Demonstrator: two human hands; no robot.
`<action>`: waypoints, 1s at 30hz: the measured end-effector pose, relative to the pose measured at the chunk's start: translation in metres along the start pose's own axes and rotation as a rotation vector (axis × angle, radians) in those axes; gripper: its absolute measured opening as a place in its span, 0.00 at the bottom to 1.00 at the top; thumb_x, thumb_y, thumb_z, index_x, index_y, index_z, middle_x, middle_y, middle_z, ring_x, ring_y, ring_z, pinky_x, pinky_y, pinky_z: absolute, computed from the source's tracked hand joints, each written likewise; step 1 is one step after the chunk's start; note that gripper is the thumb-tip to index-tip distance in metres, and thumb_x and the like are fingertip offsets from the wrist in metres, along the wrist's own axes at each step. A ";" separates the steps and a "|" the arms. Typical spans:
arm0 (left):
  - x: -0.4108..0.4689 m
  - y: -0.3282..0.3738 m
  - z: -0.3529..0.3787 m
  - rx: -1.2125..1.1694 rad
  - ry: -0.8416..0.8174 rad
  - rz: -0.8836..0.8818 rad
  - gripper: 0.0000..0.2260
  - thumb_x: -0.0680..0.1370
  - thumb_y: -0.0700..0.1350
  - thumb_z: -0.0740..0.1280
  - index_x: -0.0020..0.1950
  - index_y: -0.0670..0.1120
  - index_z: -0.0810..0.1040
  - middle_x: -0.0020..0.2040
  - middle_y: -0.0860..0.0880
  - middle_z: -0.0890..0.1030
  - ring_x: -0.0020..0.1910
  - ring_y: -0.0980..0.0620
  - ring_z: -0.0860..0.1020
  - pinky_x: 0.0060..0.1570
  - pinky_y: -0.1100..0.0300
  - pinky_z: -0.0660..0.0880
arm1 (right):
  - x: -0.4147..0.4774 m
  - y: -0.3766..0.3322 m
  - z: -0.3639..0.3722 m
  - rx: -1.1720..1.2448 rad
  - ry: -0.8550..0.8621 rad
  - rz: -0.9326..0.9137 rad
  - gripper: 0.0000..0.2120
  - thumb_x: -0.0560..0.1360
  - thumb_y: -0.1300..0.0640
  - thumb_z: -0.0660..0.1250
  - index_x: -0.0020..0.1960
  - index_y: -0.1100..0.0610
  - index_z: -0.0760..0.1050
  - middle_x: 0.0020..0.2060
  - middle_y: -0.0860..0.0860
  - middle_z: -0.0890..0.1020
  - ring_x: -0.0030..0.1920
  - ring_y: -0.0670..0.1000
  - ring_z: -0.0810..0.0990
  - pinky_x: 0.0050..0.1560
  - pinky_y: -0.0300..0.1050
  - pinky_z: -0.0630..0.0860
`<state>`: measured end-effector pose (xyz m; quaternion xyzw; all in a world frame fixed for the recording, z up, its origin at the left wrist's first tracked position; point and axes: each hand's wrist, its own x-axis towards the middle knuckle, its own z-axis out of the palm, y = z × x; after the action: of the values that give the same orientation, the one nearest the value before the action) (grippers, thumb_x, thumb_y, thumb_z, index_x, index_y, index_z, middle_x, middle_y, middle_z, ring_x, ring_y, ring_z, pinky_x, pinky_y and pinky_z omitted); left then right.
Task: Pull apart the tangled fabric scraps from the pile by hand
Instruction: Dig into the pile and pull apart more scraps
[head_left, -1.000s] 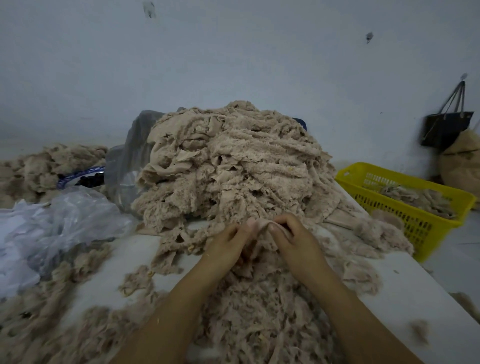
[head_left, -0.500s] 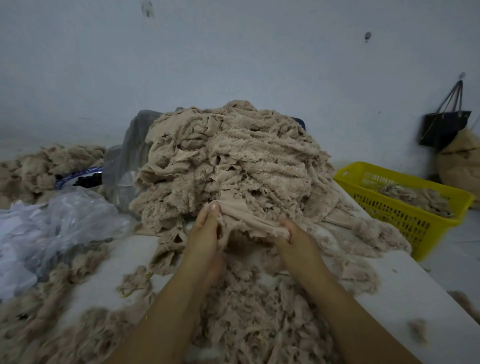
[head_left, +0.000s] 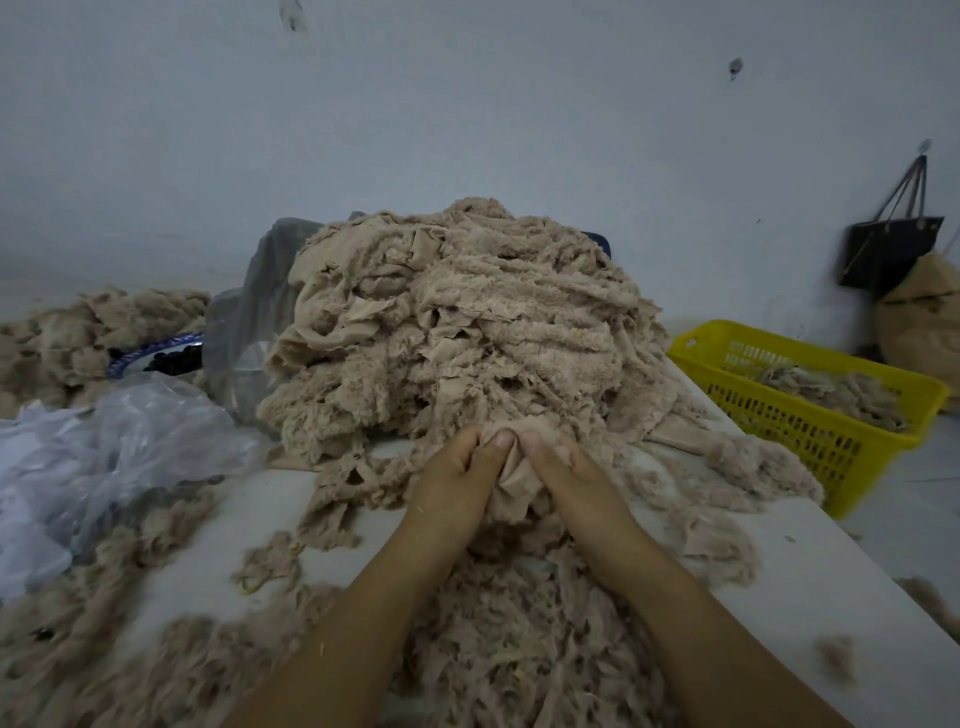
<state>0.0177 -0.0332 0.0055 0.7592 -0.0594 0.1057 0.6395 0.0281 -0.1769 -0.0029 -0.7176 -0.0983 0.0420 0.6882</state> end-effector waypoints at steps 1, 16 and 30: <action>0.000 0.000 0.000 -0.001 -0.004 0.001 0.11 0.82 0.53 0.64 0.41 0.53 0.78 0.33 0.57 0.79 0.33 0.60 0.75 0.34 0.66 0.71 | 0.001 -0.001 0.000 -0.014 0.027 -0.029 0.26 0.73 0.31 0.63 0.62 0.46 0.76 0.49 0.37 0.84 0.51 0.38 0.81 0.49 0.31 0.76; -0.003 0.009 -0.015 0.029 -0.064 -0.149 0.20 0.73 0.73 0.57 0.40 0.64 0.84 0.37 0.62 0.82 0.36 0.59 0.79 0.37 0.64 0.71 | 0.004 -0.004 -0.016 0.014 0.313 -0.106 0.10 0.78 0.38 0.63 0.43 0.41 0.78 0.40 0.41 0.82 0.43 0.43 0.80 0.38 0.32 0.75; 0.014 0.009 -0.034 -0.923 0.086 -0.329 0.18 0.85 0.53 0.54 0.46 0.44 0.76 0.29 0.52 0.73 0.24 0.57 0.70 0.27 0.65 0.67 | 0.000 0.001 -0.009 -0.370 0.055 -0.162 0.08 0.83 0.55 0.60 0.48 0.45 0.74 0.30 0.47 0.71 0.25 0.42 0.64 0.27 0.35 0.63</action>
<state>0.0264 -0.0006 0.0227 0.3909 0.0468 -0.0028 0.9193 0.0302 -0.1862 -0.0035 -0.8224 -0.1431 -0.0520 0.5482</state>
